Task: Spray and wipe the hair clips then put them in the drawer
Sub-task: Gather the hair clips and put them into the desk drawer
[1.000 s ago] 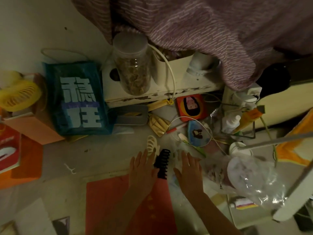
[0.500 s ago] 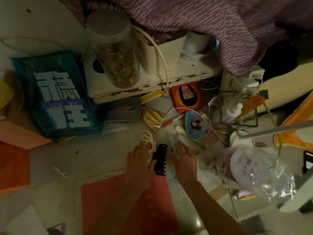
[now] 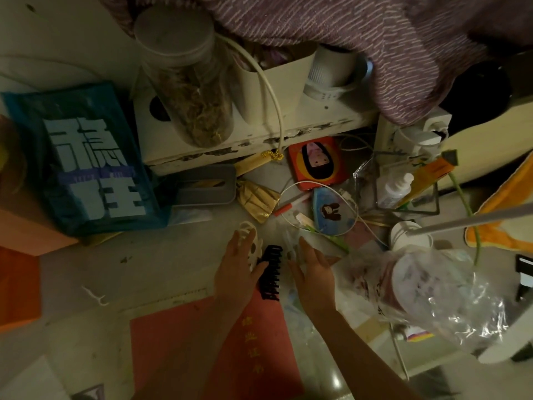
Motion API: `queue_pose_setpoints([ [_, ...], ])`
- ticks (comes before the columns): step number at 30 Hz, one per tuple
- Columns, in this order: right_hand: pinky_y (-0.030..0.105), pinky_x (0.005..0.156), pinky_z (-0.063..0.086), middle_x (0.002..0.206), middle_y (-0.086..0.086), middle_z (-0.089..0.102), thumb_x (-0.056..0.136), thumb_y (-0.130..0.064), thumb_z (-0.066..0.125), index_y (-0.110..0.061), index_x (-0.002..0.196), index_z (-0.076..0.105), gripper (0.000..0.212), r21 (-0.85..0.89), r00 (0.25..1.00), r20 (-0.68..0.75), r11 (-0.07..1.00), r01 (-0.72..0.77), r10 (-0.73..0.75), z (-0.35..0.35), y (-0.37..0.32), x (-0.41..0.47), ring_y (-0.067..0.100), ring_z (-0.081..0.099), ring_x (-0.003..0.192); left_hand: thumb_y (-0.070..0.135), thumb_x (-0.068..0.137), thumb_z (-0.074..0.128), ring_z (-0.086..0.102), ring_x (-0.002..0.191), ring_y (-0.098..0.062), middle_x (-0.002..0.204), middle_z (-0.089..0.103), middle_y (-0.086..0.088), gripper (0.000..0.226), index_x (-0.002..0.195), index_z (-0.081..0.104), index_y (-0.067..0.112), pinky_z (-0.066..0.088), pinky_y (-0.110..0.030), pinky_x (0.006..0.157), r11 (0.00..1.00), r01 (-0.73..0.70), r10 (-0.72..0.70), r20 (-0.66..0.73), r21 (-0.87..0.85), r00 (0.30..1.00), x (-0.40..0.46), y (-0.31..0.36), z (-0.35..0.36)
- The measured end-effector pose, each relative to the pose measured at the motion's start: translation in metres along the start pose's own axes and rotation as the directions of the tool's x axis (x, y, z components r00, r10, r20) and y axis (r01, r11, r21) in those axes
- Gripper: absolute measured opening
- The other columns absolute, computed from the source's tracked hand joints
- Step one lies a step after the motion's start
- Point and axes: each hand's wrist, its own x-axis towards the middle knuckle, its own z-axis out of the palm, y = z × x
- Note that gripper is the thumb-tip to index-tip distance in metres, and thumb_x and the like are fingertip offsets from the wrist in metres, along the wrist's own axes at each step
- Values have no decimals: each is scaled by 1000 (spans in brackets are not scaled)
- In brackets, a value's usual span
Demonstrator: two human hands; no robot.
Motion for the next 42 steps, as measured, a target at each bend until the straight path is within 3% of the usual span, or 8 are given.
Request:
queue_pose_setpoints([
  [8, 19, 82, 38, 128, 12, 59, 90, -21, 65, -12, 139, 48, 52, 48, 1000, -13, 999, -17, 17, -9, 2, -9, 26, 60, 109, 34, 85, 69, 46, 127, -22, 139, 48, -7, 66, 143, 40, 20, 27, -16, 97, 980, 40, -54, -69, -193, 996, -2, -4, 4],
  [13, 7, 82, 31, 127, 8, 59, 91, -21, 64, -14, 139, 47, 51, 55, 1000, -18, 998, -12, 13, -13, 1, -12, 22, 60, 109, 34, 89, 64, 44, 129, -22, 140, 48, -8, 63, 143, 40, 12, 25, -17, 103, 986, 40, -55, -87, -159, 995, 6, -6, 7],
  [17, 12, 82, 35, 126, 7, 59, 91, -23, 63, -16, 139, 47, 51, 66, 1000, -16, 998, -15, 16, -15, 1, -14, 21, 61, 105, 45, 91, 56, 42, 130, -16, 143, 45, -3, 66, 146, 34, 15, 22, -16, 105, 997, 54, -58, -75, -52, 995, 19, -6, 12],
  [22, 18, 82, 39, 122, 10, 60, 92, -24, 63, -17, 140, 46, 51, 75, 1000, -4, 997, -16, 16, -19, 3, -16, 21, 60, 102, 44, 93, 54, 52, 119, -17, 133, 56, -4, 56, 140, 46, 14, 26, -13, 98, 999, 43, -47, -152, -31, 987, 19, -5, 13],
  [29, 14, 82, 36, 129, 9, 58, 92, -27, 62, -19, 142, 43, 53, 90, 1000, 21, 996, -16, 14, -26, -6, -17, 18, 59, 106, 30, 83, 73, 57, 117, -17, 128, 61, -4, 58, 135, 53, 14, 41, -28, 103, 954, 18, -102, -266, -299, 958, 2, -2, -5],
  [34, 21, 95, 36, 141, 6, 50, 93, -27, 61, -16, 144, 39, 57, 113, 997, 68, 993, 31, -39, -37, -27, -17, 22, 53, 121, 34, 77, 78, 64, 105, -14, 115, 68, 0, 55, 127, 59, 20, 52, -30, 91, 905, -4, -176, -381, -426, 908, -17, 5, -24],
  [38, 43, 111, 32, 145, 7, 45, 95, -29, 57, -13, 146, 33, 59, 151, 989, 112, 985, 83, -100, -51, -47, -17, 22, 48, 128, 33, 76, 79, 61, 92, -6, 106, 66, 7, 58, 129, 55, 24, 43, -4, 73, 899, -1, -197, -407, -438, 892, -33, 13, -45],
  [42, 14, 98, 34, 146, 4, 42, 94, -27, 58, -15, 147, 30, 61, 227, 979, 127, 965, 129, -160, -63, -64, -21, 19, 49, 124, 37, 76, 78, 54, 82, 4, 99, 57, 17, 62, 131, 53, 27, 36, 7, 60, 880, 13, -252, -443, -475, 861, -52, 25, -65],
])
